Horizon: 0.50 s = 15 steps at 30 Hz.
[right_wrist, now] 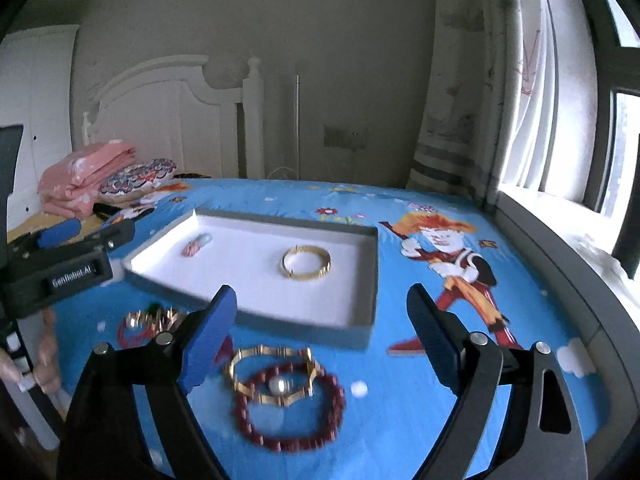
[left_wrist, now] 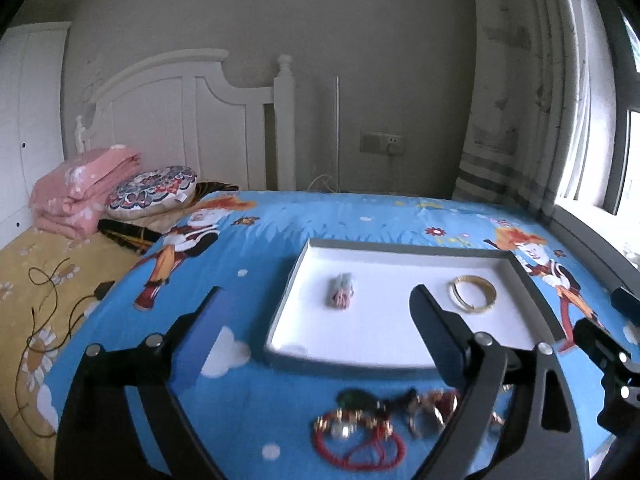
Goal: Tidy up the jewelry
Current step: 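Move both tools back toward the remaining jewelry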
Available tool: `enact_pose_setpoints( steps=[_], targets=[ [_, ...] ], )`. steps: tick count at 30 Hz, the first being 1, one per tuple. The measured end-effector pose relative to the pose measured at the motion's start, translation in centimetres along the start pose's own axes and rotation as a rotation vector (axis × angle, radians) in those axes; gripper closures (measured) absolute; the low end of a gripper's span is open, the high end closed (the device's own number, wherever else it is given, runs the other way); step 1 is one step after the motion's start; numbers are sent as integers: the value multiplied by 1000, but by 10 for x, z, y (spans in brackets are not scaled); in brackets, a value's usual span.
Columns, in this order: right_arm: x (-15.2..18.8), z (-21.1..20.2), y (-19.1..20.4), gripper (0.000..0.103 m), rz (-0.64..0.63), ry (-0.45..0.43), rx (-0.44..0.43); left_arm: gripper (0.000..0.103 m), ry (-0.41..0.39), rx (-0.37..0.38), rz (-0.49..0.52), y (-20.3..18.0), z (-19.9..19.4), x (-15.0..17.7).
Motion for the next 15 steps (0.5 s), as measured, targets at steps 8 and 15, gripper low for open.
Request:
enact_pose_setpoints(
  steps=[8, 15],
  targets=[
    [36, -17, 1, 20, -16, 11, -10, 11, -16, 29, -1, -7, -23, 35],
    [56, -16, -5, 20, 10, 45, -20, 11, -55, 38, 82, -33, -32, 59]
  ],
)
Point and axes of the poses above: each gripper's, at about its wrist camera, not at the fingertips, and z roughly the way its jaws point, y to its left, x to its underside, the point moved 7 cm from there along z, roughly the way its jaws point, and after that the axes turned 3 degrees about -y, right-handed, at the moved point
